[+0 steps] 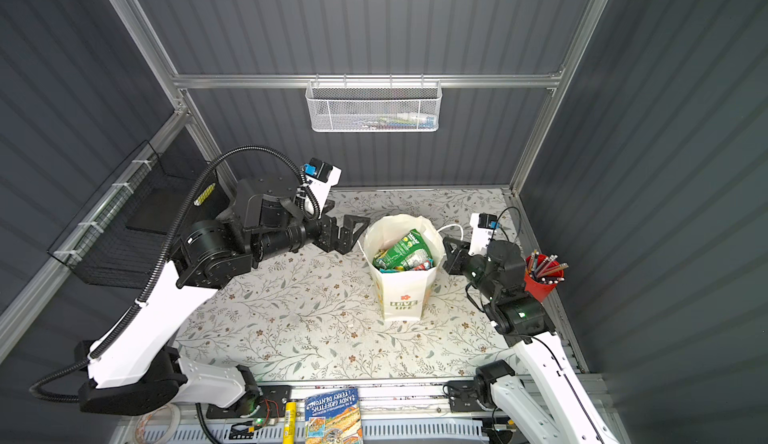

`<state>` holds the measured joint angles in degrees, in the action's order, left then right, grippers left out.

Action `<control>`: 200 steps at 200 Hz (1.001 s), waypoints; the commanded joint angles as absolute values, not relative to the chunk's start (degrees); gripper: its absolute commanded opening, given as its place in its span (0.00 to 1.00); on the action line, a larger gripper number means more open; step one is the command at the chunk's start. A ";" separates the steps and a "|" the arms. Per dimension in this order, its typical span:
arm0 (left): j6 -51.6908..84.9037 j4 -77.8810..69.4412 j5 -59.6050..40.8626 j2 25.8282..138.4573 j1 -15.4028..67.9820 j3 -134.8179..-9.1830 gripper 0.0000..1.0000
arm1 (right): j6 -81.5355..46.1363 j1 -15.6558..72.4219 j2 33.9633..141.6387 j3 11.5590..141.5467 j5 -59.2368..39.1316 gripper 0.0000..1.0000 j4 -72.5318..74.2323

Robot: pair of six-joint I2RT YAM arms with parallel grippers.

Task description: Place the snacks into the paper bag

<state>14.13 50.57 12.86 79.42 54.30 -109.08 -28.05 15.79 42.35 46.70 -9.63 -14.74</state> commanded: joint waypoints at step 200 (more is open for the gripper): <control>19.61 47.19 13.16 89.56 50.28 -101.82 0.00 | -27.80 15.81 39.55 45.74 -17.10 0.00 -10.19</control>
<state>20.32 49.54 11.38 92.71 50.59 -105.95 -28.03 15.79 40.58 45.50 -12.78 -13.76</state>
